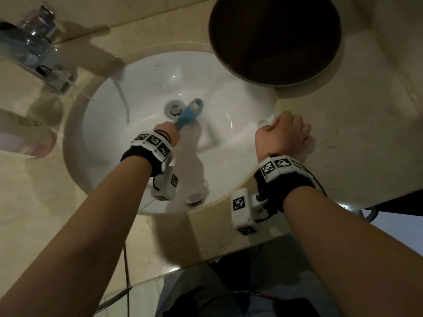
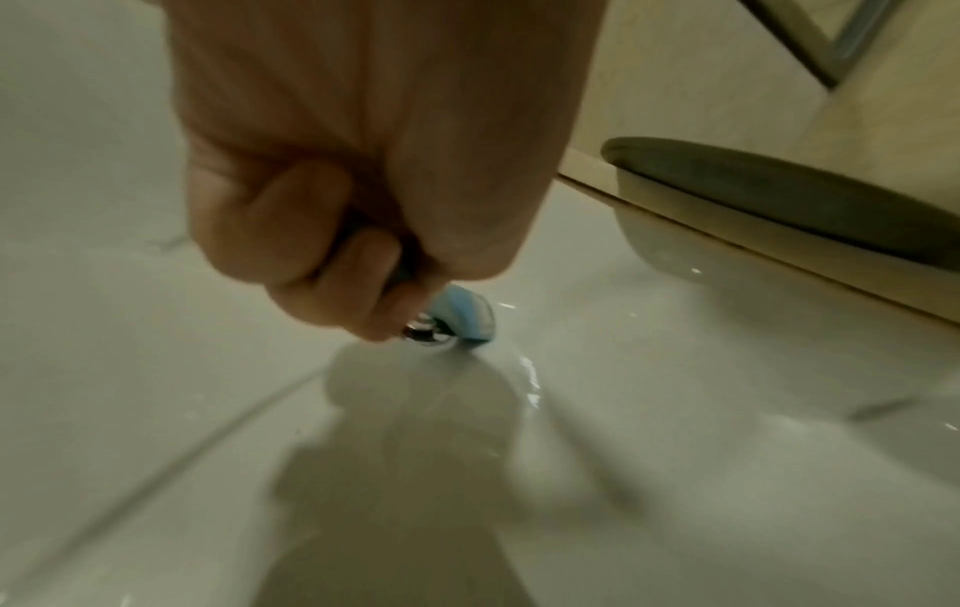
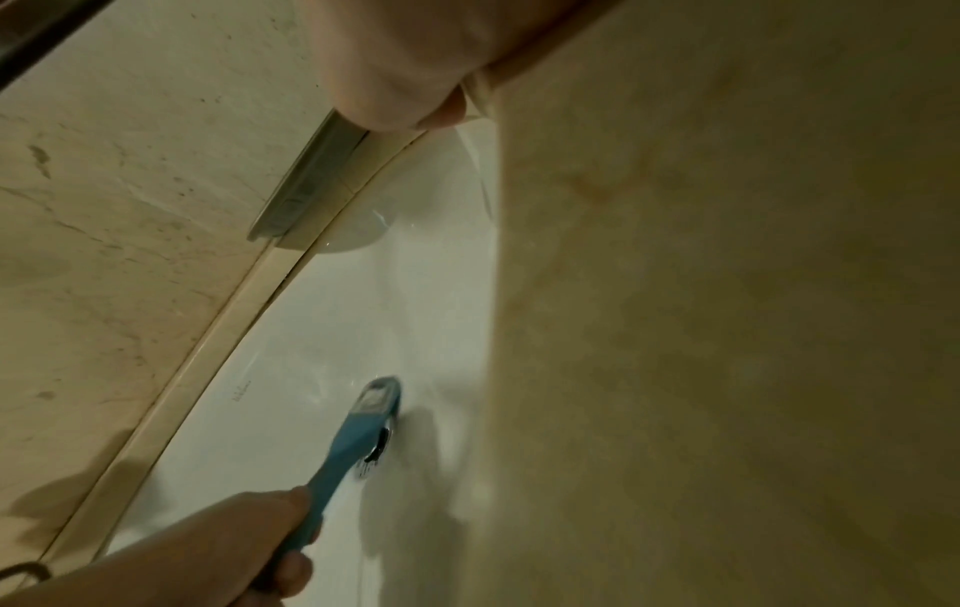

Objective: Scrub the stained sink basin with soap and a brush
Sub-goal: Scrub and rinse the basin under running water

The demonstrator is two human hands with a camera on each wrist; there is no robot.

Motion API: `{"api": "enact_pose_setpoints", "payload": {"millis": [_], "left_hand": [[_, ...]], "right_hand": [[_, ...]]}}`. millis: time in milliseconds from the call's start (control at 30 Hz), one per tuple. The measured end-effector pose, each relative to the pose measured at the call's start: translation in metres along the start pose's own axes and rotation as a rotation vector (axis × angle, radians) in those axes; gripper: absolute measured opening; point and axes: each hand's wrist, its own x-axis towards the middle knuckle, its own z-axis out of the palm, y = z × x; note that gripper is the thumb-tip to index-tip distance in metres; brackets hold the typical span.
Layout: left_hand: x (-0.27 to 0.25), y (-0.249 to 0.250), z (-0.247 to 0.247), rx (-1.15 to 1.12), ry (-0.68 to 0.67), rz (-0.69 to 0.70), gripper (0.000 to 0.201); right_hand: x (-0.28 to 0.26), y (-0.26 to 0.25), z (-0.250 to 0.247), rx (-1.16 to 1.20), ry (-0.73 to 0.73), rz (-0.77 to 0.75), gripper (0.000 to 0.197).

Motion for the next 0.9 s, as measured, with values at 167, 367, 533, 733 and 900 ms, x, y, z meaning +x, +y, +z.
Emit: {"api": "enact_pose_setpoints", "payload": {"millis": [167, 367, 533, 733, 900], "left_hand": [[-0.004, -0.005, -0.017, -0.001, 0.111, -0.045, 0.029], [-0.019, 0.036, -0.003, -0.384, -0.177, 0.118, 0.025], [-0.012, 0.035, 0.012, -0.254, -0.109, 0.015, 0.033], [-0.009, 0.006, -0.01, -0.213, -0.001, -0.102, 0.034], [-0.025, 0.001, -0.017, -0.135, 0.017, -0.131, 0.022]], "right_hand": [[0.0, -0.001, -0.002, 0.005, -0.018, 0.005, 0.028], [-0.001, -0.001, -0.003, -0.008, -0.026, -0.004, 0.028], [0.001, 0.0, -0.002, -0.024, -0.028, -0.001, 0.028], [0.001, -0.002, -0.002, -0.03, -0.034, -0.006, 0.027], [0.001, 0.0, -0.005, -0.037, -0.071, -0.025, 0.031]]}}
